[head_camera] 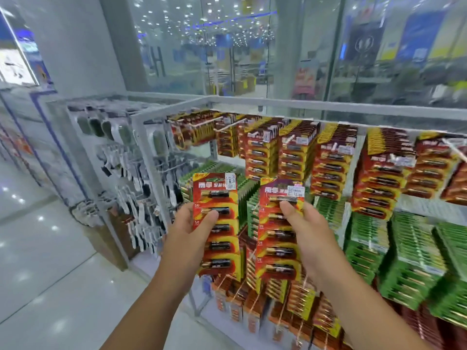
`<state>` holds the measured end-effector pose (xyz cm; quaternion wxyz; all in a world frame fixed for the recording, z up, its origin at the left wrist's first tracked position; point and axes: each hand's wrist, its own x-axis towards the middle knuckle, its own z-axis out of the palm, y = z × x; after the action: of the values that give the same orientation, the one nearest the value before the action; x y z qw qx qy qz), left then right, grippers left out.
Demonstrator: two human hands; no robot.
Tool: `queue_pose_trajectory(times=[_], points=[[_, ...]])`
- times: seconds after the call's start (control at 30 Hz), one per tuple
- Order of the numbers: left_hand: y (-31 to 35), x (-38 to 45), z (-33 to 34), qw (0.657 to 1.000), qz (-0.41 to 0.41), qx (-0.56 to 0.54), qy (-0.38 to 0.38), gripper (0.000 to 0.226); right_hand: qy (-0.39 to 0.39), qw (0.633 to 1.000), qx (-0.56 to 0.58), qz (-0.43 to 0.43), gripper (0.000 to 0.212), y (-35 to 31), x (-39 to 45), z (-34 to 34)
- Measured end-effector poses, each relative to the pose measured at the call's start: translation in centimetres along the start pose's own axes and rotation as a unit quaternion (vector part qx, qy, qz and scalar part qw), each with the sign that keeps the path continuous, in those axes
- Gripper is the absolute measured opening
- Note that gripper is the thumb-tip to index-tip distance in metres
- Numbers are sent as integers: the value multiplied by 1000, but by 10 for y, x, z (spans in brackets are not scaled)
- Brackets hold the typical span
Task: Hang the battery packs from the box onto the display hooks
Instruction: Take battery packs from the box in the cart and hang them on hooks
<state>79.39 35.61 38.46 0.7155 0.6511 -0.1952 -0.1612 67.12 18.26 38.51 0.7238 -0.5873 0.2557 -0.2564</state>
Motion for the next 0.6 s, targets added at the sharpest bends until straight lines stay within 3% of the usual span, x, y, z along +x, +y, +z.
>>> queue_pose_trajectory(times=[0.03,0.07,0.1,0.5,0.6], points=[[0,13,2,1000,0,-3,-12,16,10,1000,-1,-3,110,0,10,1],[0,25,4,1000,2,-6,-22,16,22,1000,8,-10,126,2,21,2],[0,37,6,999,4,-13,-30,17,38,999,14,-20,128,3,30,4],[-5,183,16,979,27,-18,-201,17,234,969,16,-81,108,-18,96,45],[-7,212,18,973,25,-5,-231,36,277,956,4,-93,112,-20,111,53]])
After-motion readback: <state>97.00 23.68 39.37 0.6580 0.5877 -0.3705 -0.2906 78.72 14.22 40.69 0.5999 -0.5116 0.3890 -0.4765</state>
